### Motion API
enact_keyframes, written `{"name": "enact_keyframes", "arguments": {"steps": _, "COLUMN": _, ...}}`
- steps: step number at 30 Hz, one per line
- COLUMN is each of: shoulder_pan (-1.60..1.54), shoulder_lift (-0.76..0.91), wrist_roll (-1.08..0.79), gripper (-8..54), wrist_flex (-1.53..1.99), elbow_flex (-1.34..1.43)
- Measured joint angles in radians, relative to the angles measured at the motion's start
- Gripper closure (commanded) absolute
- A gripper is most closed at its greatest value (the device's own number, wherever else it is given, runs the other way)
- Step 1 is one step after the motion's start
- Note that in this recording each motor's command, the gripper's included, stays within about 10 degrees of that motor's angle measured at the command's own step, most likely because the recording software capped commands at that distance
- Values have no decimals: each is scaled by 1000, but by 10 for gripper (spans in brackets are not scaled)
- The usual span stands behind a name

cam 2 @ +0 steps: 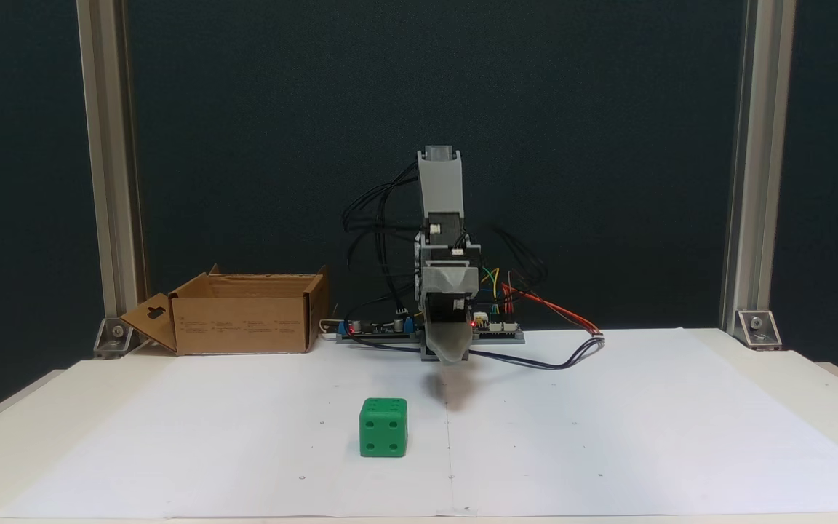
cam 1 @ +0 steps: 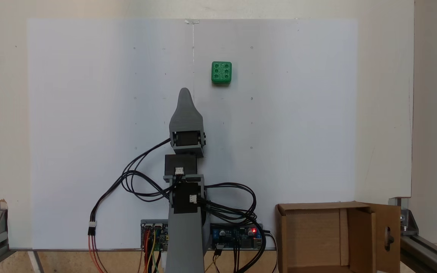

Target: Grasp a green dice and put it in the bin.

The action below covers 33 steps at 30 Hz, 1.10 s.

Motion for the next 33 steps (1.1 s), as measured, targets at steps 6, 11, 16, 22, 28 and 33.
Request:
{"name": "enact_keyframes", "arguments": {"steps": 6, "shoulder_pan": 31, "shoulder_lift": 0, "wrist_roll": 0, "gripper": 28, "wrist_flex": 365, "elbow_flex": -169}}
{"name": "enact_keyframes", "arguments": {"steps": 11, "shoulder_pan": 61, "shoulder_lift": 0, "wrist_roll": 2, "gripper": 24, "wrist_flex": 704, "elbow_flex": -337}}
{"name": "enact_keyframes", "arguments": {"steps": 16, "shoulder_pan": 84, "shoulder_lift": -2, "wrist_roll": 38, "gripper": 23, "wrist_flex": 1025, "elbow_flex": -574}}
{"name": "enact_keyframes", "arguments": {"steps": 22, "shoulder_pan": 126, "shoulder_lift": -84, "wrist_roll": 44, "gripper": 24, "wrist_flex": 1367, "elbow_flex": -799}}
{"name": "enact_keyframes", "arguments": {"steps": 28, "shoulder_pan": 187, "shoulder_lift": -313, "wrist_roll": 44, "gripper": 24, "wrist_flex": 1528, "elbow_flex": -1003}}
{"name": "enact_keyframes", "arguments": {"steps": 33, "shoulder_pan": 218, "shoulder_lift": -453, "wrist_roll": 44, "gripper": 24, "wrist_flex": 1614, "elbow_flex": -1216}}
